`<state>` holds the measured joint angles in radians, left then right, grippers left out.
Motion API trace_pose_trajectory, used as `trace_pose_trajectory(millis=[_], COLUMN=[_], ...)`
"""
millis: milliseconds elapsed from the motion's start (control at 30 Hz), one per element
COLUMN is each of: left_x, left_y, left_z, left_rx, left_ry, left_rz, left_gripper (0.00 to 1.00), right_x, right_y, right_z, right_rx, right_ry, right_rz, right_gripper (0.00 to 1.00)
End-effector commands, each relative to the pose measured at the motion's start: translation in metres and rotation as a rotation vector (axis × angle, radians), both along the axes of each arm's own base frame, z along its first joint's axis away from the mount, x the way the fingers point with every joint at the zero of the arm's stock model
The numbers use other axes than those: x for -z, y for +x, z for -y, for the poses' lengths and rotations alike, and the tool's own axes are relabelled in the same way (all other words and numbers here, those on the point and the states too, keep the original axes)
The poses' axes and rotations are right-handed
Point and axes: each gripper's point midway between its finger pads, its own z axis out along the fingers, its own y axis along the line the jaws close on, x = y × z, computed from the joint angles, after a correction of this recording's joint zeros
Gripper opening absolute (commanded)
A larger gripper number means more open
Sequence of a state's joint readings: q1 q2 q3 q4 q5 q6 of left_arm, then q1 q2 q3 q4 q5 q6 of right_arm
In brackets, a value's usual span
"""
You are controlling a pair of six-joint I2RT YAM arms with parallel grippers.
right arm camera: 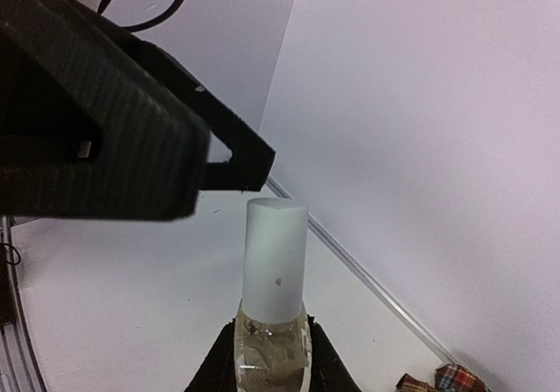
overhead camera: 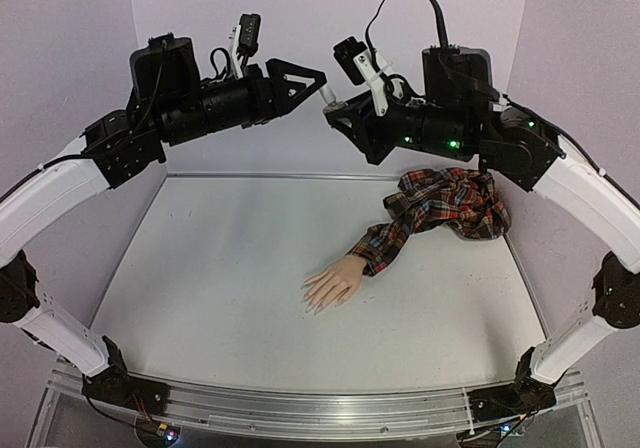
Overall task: Paint the nails
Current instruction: Screw the nail polish bottle cap onto the nail polish bottle.
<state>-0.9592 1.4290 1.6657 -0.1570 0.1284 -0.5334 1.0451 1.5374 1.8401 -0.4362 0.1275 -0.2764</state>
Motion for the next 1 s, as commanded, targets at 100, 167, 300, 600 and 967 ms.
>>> trace_pose_trajectory(millis=[100, 167, 300, 600, 967], left_x=[-0.031, -0.032, -0.028, -0.021, -0.02], left_y=[0.002, 0.003, 0.006, 0.008, -0.009], left_z=[0.002, 0.004, 0.009, 0.015, 0.029], left_rx=[0.0, -0.001, 0.0, 0.009, 0.143], left_ry=[-0.061, -0.062, -0.04, -0.011, 0.004], left_rz=[0.031, 0.032, 0.018, -0.003, 0.034], left_gripper=[0.55, 0.53, 0.48, 0.32, 0.01], right_x=[-0.022, -0.021, -0.022, -0.027, -0.032], right_y=[0.003, 0.003, 0.003, 0.002, -0.002], right_z=[0.001, 0.0, 0.001, 0.003, 0.002], right_rx=[0.051, 0.052, 0.056, 0.059, 0.034], right_ry=[0.007, 0.001, -0.004, 0.003, 0.013], right_rz=[0.067, 0.068, 0.075, 0.081, 0.079], right_gripper=[0.0, 0.0, 0.0, 0.0, 0.0])
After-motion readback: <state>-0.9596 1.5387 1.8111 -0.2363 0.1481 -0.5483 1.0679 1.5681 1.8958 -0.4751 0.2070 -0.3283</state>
